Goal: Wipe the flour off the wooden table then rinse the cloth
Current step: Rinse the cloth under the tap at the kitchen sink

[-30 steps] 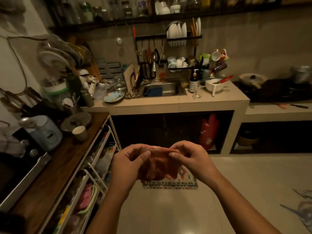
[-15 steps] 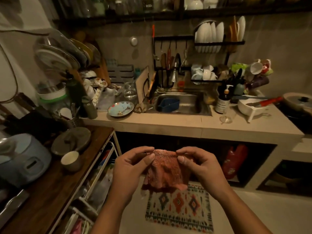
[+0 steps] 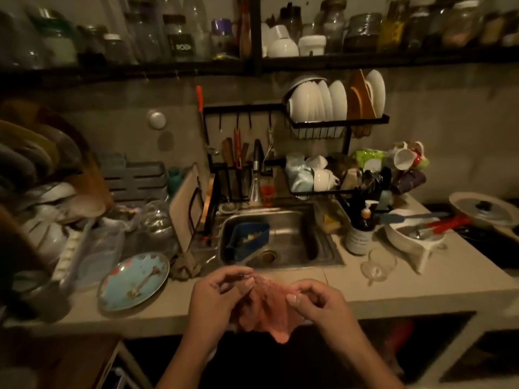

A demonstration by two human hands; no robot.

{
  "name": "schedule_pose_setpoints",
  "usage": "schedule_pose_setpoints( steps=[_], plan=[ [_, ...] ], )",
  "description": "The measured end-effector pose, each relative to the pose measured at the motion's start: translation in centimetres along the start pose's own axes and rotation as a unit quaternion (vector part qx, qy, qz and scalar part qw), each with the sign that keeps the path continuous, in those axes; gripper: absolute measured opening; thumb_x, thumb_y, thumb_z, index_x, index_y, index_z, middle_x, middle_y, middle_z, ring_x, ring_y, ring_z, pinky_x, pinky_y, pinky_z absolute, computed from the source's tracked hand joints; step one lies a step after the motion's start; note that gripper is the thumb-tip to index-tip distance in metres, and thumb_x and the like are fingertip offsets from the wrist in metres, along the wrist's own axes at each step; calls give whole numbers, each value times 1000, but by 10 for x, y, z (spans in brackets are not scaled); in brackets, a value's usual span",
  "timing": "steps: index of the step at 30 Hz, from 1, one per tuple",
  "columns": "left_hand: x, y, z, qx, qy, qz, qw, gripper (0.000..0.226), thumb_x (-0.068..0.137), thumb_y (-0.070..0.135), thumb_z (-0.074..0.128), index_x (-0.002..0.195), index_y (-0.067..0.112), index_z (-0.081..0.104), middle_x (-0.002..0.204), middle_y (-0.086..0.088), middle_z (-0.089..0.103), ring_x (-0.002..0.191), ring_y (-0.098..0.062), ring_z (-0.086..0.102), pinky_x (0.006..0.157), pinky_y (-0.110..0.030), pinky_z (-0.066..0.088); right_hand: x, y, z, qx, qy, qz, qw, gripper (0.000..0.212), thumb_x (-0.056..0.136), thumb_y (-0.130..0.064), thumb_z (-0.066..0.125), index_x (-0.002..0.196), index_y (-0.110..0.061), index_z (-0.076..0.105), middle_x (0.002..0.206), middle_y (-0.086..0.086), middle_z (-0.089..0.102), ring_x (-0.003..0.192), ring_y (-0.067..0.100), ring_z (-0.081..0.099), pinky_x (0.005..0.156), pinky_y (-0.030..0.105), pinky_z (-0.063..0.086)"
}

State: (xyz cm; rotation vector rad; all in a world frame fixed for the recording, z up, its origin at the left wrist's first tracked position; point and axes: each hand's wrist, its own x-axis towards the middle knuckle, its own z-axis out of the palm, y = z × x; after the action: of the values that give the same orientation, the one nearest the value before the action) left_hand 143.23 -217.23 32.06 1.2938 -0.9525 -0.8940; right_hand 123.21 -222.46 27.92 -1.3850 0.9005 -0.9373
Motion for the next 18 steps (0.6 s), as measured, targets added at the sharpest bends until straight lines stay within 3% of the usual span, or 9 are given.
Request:
schedule_pose_setpoints(
  steps=[2, 5, 7, 9, 13, 18],
  plan=[
    [40, -8, 12, 2, 12, -10, 1000, 17, 83, -6, 69, 91, 8, 75, 83, -9, 77, 74, -14, 72, 63, -20, 55, 44, 10, -8, 1, 4, 0, 1000, 17, 82, -33, 80, 90, -19, 74, 84, 5, 74, 75, 14, 66, 69, 26, 50],
    [93, -14, 28, -2, 31, -36, 999, 18, 85, -5, 68, 86, 12, 74, 77, -12, 75, 67, -16, 69, 63, -31, 52, 104, 17, -19, 23, -46, 46, 998, 35, 80, -53, 76, 102, -26, 70, 96, 0, 75, 87, 13, 69, 76, 26, 53],
    [128, -18, 38, 10, 32, -54, 998, 16, 85, -6, 68, 85, 10, 73, 76, -13, 75, 65, -18, 68, 62, -32, 51, 142, 22, -20, 83, -95, 104, 987, 30, 89, -42, 71, 116, -31, 66, 111, -6, 73, 102, 13, 70, 84, 30, 56],
    [158, -21, 43, 32, 31, -47, 998, 15, 85, -6, 67, 87, 8, 71, 78, -11, 76, 69, -20, 70, 61, -28, 54, 175, 28, -19, 109, -110, 116, 981, 31, 88, -40, 73, 118, -35, 66, 119, -3, 71, 112, 21, 68, 96, 44, 55],
    [216, -31, 43, 55, 25, -54, 997, 16, 87, -6, 66, 92, 8, 71, 85, -5, 77, 77, -15, 73, 64, -20, 54, 235, 39, -11, 104, -30, 96, 989, 29, 79, -43, 73, 105, -30, 73, 113, 7, 73, 110, 31, 68, 102, 58, 49],
    [285, -53, 29, 74, -38, -90, 993, 17, 87, -3, 67, 98, 10, 72, 90, -5, 77, 85, -17, 73, 68, -22, 57, 283, 54, -13, 87, 42, 89, 991, 13, 92, -26, 70, 104, -27, 75, 107, 7, 75, 105, 29, 70, 100, 54, 50]
  ],
)
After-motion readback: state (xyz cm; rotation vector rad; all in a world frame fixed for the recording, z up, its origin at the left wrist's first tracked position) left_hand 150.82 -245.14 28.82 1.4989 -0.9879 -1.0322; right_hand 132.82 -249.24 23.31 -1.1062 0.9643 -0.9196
